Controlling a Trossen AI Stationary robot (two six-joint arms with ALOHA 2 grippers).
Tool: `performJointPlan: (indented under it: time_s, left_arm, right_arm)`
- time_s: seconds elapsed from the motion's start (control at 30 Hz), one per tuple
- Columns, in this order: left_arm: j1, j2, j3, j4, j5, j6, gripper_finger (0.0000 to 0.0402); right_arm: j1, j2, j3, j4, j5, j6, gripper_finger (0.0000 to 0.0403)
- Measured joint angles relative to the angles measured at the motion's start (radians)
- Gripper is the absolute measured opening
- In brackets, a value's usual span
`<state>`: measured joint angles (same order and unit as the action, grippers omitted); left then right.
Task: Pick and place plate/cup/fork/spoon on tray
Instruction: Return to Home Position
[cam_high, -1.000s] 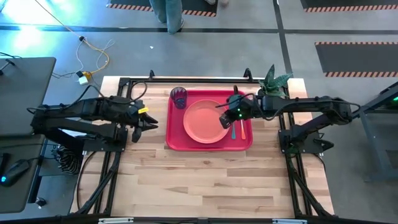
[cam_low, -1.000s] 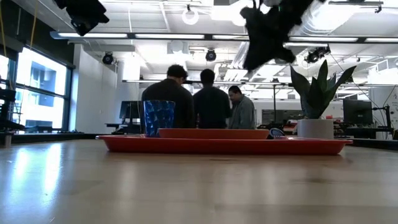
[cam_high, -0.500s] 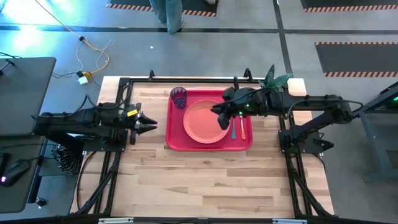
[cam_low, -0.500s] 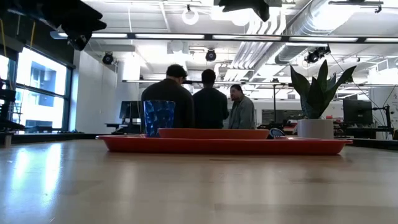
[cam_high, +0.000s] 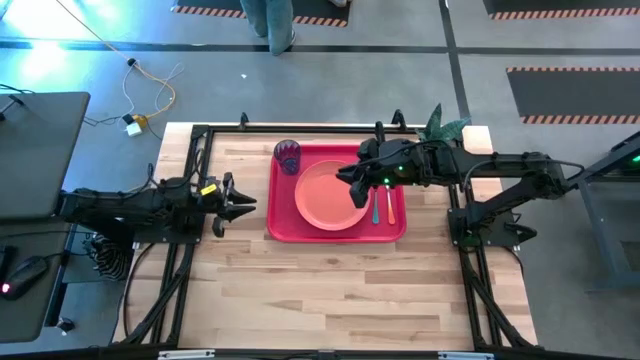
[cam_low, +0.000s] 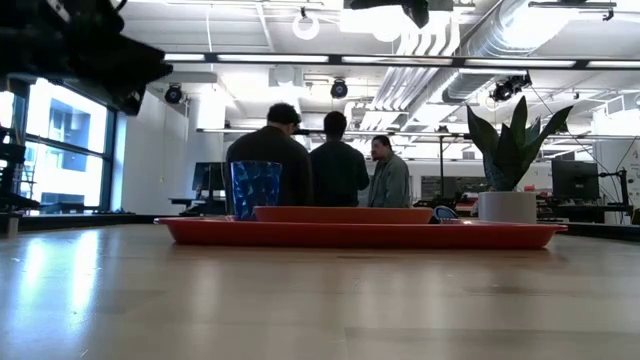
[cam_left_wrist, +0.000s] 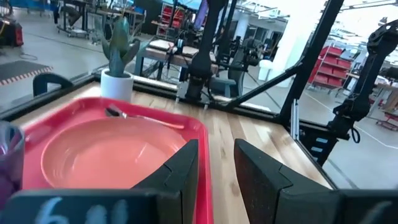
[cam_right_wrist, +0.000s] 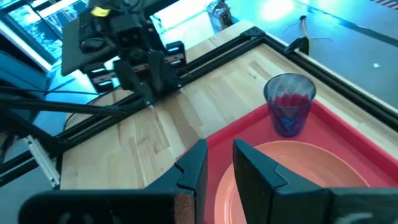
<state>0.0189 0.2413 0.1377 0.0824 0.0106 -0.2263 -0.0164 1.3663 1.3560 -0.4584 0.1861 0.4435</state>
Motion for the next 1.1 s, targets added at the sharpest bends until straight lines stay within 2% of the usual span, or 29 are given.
performJointPlan:
  time_s: [0.27, 0.43, 0.6, 0.73, 0.87, 0.97, 1.1]
  left_arm:
    - [0.000, -0.121, -0.122, 0.053, 0.000, -0.016, 0.0092]
    - [0.000, -0.167, -0.126, -0.009, 0.000, -0.016, 0.0092]
    - [0.000, -0.173, -0.126, -0.038, 0.000, -0.026, 0.0092]
    - [0.000, -0.171, -0.126, -0.075, 0.000, -0.097, 0.0092]
    - [0.000, -0.171, -0.126, -0.071, 0.000, -0.125, 0.0092]
    - [0.000, -0.172, -0.126, -0.070, 0.000, -0.084, 0.0092]
    - [0.000, -0.171, -0.126, -0.070, 0.000, -0.021, 0.0092]
  right_arm:
    - [0.004, 0.000, 0.000, 0.000, -0.002, -0.008, 0.0067]
    - [-0.016, -0.020, -0.001, -0.001, -0.003, -0.052, 0.0067]
    - [-0.035, -0.107, -0.001, -0.028, -0.001, -0.168, 0.0067]
    - [-0.036, -0.238, -0.031, -0.057, 0.005, -0.268, 0.0067]
    - [-0.036, -0.433, -0.184, -0.023, 0.007, -0.283, 0.0067]
    - [-0.034, -0.601, -0.364, 0.073, 0.017, -0.222, 0.0067]
    - [-0.034, -0.773, -0.583, 0.205, -0.035, -0.190, 0.0067]
